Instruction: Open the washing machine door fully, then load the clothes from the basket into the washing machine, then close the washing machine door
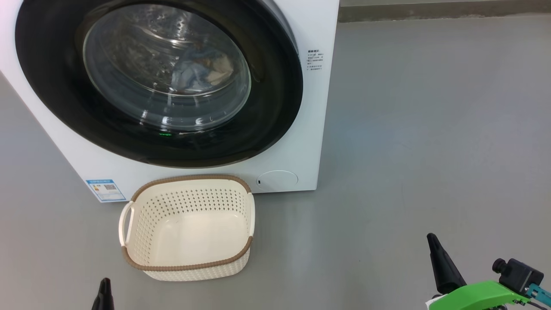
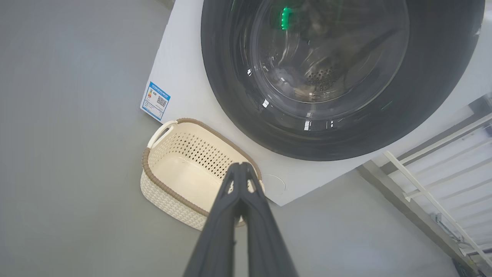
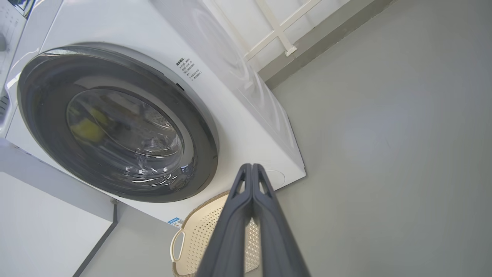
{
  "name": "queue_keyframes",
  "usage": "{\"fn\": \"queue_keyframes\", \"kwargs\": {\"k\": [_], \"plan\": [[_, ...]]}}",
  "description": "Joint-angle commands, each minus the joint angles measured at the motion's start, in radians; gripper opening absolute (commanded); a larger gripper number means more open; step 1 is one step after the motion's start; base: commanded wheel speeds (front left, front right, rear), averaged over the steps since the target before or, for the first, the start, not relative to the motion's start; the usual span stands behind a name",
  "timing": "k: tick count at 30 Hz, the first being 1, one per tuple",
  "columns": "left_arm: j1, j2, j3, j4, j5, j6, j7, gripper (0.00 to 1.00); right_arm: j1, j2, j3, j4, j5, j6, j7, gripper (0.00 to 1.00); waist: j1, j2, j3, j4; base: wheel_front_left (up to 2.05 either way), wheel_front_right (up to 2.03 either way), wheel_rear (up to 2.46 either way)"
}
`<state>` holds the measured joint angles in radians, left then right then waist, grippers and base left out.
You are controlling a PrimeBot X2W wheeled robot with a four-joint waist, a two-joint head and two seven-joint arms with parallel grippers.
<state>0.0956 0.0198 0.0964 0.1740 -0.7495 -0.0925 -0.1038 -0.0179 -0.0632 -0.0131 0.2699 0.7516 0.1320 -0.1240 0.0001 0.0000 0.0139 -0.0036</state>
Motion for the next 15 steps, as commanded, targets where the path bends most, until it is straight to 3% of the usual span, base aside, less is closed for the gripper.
{"fn": "queue_keyframes", "kwargs": {"k": [1,15], "plan": [[-0.049,0.02,0.013,-0.014,-0.036,-0.004,0.01,0.0,-0.041,-0.008,0.004,-0.025,0.037,-0.001,0.005,0.0,-0.0001,0.0,0.0,0.0,0.0,0.0,0.0],[-0.079,0.022,0.014,0.003,-0.2,-0.011,0.051,0.0,-0.05,-0.01,-0.009,-0.026,0.207,-0.001,0.045,0.0,-0.0001,0.0,-0.002,0.001,0.0,0.0,0.0]]}}
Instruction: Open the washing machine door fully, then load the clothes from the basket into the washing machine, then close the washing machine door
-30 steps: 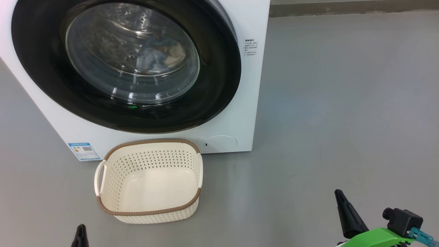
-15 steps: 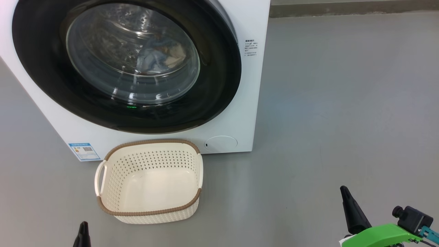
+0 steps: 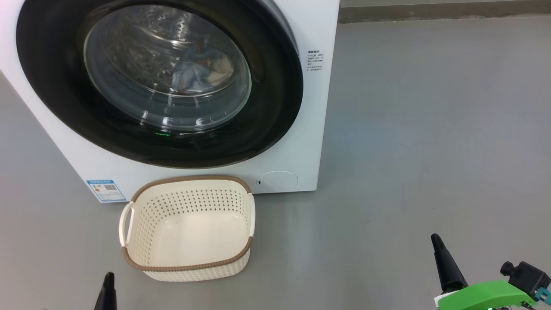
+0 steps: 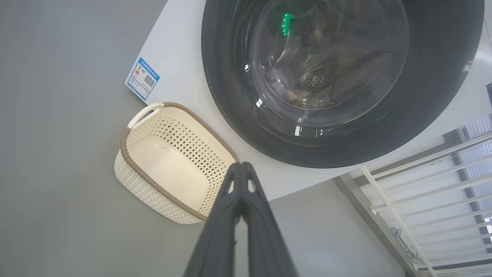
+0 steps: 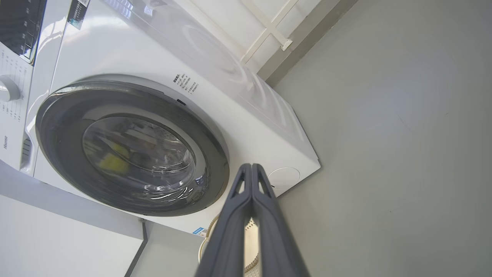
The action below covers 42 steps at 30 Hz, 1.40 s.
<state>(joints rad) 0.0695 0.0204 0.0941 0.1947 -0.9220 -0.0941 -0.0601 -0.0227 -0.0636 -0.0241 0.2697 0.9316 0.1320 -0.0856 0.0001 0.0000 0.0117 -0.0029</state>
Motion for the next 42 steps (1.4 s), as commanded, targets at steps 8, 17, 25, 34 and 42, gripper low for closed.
{"fn": "queue_keyframes", "kwargs": {"k": [8,17,25,34,42], "plan": [[-0.071,0.023,0.017,-0.008,-0.12,-0.013,0.031,0.0,-0.051,-0.01,-0.006,-0.026,0.122,-0.001,0.03,0.0,0.0,0.0,-0.001,0.0,0.0,0.0,0.0],[-0.088,0.024,0.017,0.001,-0.213,-0.017,0.054,0.0,-0.056,-0.01,-0.014,-0.026,0.218,-0.001,0.053,0.0,0.0,0.0,-0.003,0.001,0.0,0.0,0.0],[-0.106,0.025,0.018,0.011,-0.306,-0.021,0.078,0.0,-0.061,-0.01,-0.023,-0.026,0.313,-0.001,0.077,0.0,0.0,0.0,-0.004,0.001,0.0,0.0,0.0],[-0.126,0.026,0.018,0.022,-0.411,-0.025,0.104,0.0,-0.067,-0.01,-0.033,-0.026,0.42,-0.001,0.104,0.0,0.0,0.0,-0.005,0.002,0.0,0.0,0.0],[-0.143,0.028,0.019,0.032,-0.504,-0.029,0.127,0.0,-0.072,-0.009,-0.042,-0.026,0.515,-0.001,0.128,0.0,0.0,0.0,-0.006,0.002,0.0,0.0,0.0]]}}
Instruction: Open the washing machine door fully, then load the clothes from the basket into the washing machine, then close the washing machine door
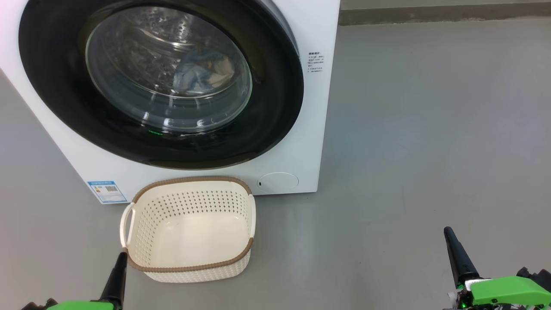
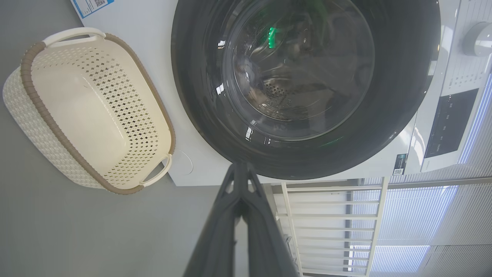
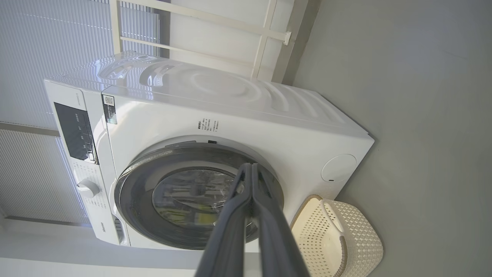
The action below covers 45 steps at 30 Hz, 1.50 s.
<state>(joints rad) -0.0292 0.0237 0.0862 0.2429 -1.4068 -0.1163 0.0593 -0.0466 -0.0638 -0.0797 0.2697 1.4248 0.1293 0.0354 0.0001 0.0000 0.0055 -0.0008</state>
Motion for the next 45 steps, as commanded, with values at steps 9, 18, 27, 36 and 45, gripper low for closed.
{"fn": "queue_keyframes", "kwargs": {"k": [9,18,27,36,45], "plan": [[-0.066,0.026,0.027,-0.004,-0.135,-0.012,0.037,0.0,-0.055,-0.008,0.002,-0.027,0.14,0.001,0.037,0.0,0.0,0.0,-0.002,0.001,0.0,0.0,0.0],[-0.079,0.027,0.028,0.003,-0.202,-0.014,0.054,0.0,-0.059,-0.007,-0.006,-0.027,0.207,0.001,0.055,0.0,0.0,0.0,-0.002,0.001,0.0,0.0,0.0],[-0.079,0.027,0.028,0.003,-0.202,-0.014,0.054,0.0,-0.059,-0.005,-0.009,-0.026,0.205,0.001,0.058,0.0,0.0,0.0,-0.002,0.001,0.0,0.0,0.0],[-0.079,0.027,0.028,0.003,-0.202,-0.014,0.054,0.0,-0.059,-0.003,-0.012,-0.026,0.202,0.001,0.06,0.0,0.0,0.0,-0.002,0.001,0.0,0.0,0.0],[-0.079,0.027,0.028,0.002,-0.202,-0.014,0.054,0.0,-0.059,-0.001,-0.014,-0.026,0.2,0.001,0.062,0.0,0.0,0.0,-0.002,0.001,0.0,0.0,0.0]]}}
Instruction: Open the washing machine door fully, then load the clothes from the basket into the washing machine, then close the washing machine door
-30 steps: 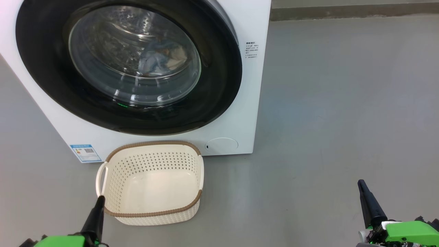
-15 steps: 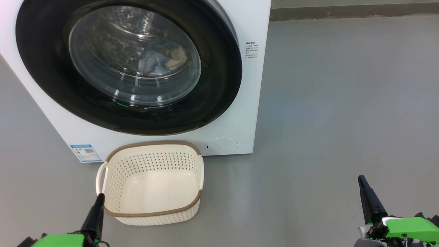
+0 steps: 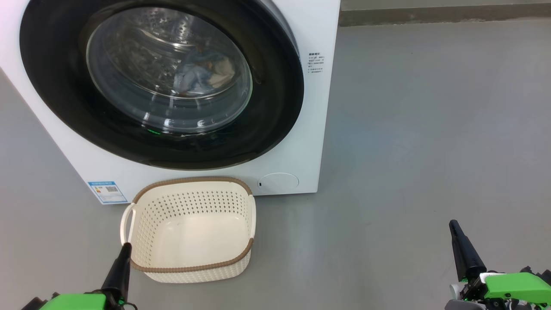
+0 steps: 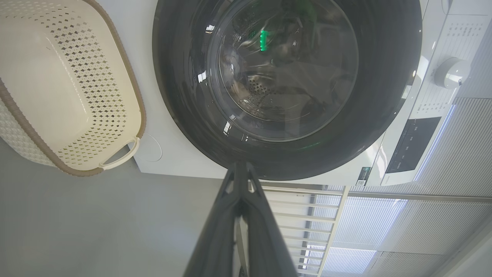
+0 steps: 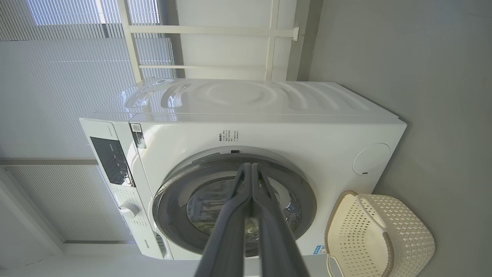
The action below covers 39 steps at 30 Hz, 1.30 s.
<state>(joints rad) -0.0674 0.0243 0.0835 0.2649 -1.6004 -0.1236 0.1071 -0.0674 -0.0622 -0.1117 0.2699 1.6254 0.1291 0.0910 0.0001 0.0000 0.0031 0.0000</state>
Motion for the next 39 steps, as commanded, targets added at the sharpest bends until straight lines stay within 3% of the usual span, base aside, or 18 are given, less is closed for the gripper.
{"fn": "queue_keyframes", "kwargs": {"k": [1,39], "plan": [[-0.041,0.026,0.03,-0.02,-0.008,-0.007,0.006,0.0,-0.039,-0.002,0.017,-0.026,-0.001,0.002,0.007,0.0,0.0,0.0,0.0,0.0,0.0,0.0,0.0],[-0.041,0.026,0.03,-0.02,-0.008,-0.007,0.006,0.0,-0.039,0.003,0.009,-0.026,-0.007,0.002,0.013,0.0,0.0,0.0,0.0,0.0,0.0,0.0,0.0]]}}
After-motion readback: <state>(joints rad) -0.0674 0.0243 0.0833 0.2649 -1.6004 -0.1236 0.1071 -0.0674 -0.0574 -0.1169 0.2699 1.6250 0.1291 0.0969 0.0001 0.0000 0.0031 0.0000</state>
